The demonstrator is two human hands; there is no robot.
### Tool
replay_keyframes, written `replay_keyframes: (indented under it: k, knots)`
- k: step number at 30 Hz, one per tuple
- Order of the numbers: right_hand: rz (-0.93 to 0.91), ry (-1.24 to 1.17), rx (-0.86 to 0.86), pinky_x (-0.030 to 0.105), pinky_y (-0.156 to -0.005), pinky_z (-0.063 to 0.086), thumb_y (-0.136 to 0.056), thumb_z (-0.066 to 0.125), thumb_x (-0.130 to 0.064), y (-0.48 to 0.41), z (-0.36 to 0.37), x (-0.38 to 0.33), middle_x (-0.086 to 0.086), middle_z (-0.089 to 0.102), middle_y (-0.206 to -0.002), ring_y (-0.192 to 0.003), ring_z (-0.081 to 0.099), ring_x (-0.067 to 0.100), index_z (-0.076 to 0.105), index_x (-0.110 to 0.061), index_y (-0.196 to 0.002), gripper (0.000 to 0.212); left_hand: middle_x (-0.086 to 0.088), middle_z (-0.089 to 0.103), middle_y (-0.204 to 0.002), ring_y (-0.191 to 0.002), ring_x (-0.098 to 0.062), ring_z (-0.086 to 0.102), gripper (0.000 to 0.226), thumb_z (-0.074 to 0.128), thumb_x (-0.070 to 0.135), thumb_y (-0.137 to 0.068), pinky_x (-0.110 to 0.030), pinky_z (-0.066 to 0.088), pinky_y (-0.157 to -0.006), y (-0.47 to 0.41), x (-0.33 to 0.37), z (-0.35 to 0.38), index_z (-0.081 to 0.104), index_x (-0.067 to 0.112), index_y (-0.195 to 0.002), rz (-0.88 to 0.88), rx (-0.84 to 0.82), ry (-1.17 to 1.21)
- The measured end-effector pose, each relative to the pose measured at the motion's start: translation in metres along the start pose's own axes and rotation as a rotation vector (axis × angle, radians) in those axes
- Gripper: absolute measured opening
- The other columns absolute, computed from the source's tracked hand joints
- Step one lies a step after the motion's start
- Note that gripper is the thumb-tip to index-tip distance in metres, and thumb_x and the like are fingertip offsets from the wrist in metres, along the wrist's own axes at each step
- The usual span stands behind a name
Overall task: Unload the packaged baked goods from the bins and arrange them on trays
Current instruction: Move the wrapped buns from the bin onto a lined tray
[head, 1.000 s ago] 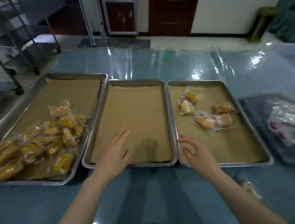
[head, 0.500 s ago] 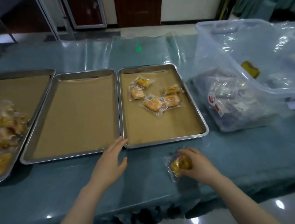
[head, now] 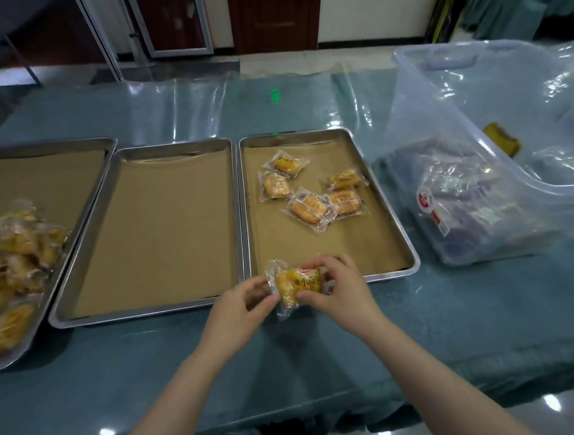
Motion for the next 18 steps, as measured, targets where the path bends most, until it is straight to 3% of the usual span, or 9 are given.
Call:
replay_keyframes:
  k: [4,7,10,13,15,18]
  knots:
    - [-0.040,-0.004,0.000,0.023,-0.087,0.046,-0.068,0.083,-0.030,-0.019,0.015,-0.016,-0.015,0.043,-0.113,-0.101,0.052,0.006,0.059,-0.039,-0.101,0.042,0.011,0.074,-0.081,-0.079,-0.003,0.068,0.021,0.071,0.016,-0.082,-0.015,0.047,-0.071,-0.014,-0.008,-0.014,0.066,0.022,-0.101,-0.074,0.023,0.111]
    - [-0.059,-0.093,-0.032,0.017,-0.078,0.049,-0.073,0.080,-0.027,-0.030,0.025,-0.016,-0.021,0.042,-0.117,-0.099,0.054,0.001,0.057,-0.040,-0.109,0.045,0.010,0.073,-0.073,-0.068,-0.001,0.066,0.021,0.069,0.005,-0.082,-0.018,0.048,-0.068,-0.028,-0.016,-0.024,0.063,0.022,-0.094,-0.133,0.052,0.174]
    - [0.026,-0.210,-0.072,0.017,-0.078,0.050,-0.079,0.073,-0.038,-0.048,0.026,0.000,-0.030,0.047,-0.123,-0.104,0.053,-0.003,0.046,-0.043,-0.124,0.052,0.010,0.072,-0.075,-0.068,-0.005,0.066,0.023,0.067,0.001,-0.082,-0.016,0.048,-0.064,-0.039,-0.026,-0.033,0.062,0.022,-0.091,-0.197,0.107,0.194]
    - [0.137,-0.070,-0.008,0.020,-0.074,0.048,-0.078,0.070,-0.049,-0.084,0.000,0.032,-0.022,0.053,-0.114,-0.097,0.054,-0.001,0.044,-0.041,-0.126,0.056,0.009,0.072,-0.075,-0.062,-0.001,0.065,0.022,0.065,0.002,-0.084,-0.014,0.047,-0.054,-0.049,-0.035,-0.042,0.061,0.023,-0.090,-0.253,0.179,0.225]
    - [0.233,0.085,0.074,0.027,-0.076,0.051,-0.075,0.072,-0.051,-0.112,-0.025,0.057,-0.011,0.057,-0.110,-0.095,0.057,0.005,0.045,-0.033,-0.127,0.061,0.005,0.073,-0.075,-0.056,-0.004,0.064,0.020,0.065,0.005,-0.085,-0.020,0.049,-0.055,-0.053,-0.040,-0.049,0.061,0.024,-0.089,-0.298,0.238,0.229]
    - [0.247,0.361,0.134,0.046,-0.101,0.044,-0.068,0.076,-0.055,-0.149,-0.049,0.084,0.002,0.044,-0.136,-0.124,0.045,0.023,0.042,-0.028,-0.133,0.078,0.008,0.072,-0.069,-0.051,-0.007,0.062,0.019,0.064,0.004,-0.085,-0.022,0.052,-0.054,-0.054,-0.048,-0.056,0.061,0.022,-0.089,-0.354,0.313,0.248]
Point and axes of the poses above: each hand's wrist, its own y-axis away from the middle knuckle, its own z-axis out of the palm, x = y × z, the point moved 10 cm from there along -y, towards the middle knuckle
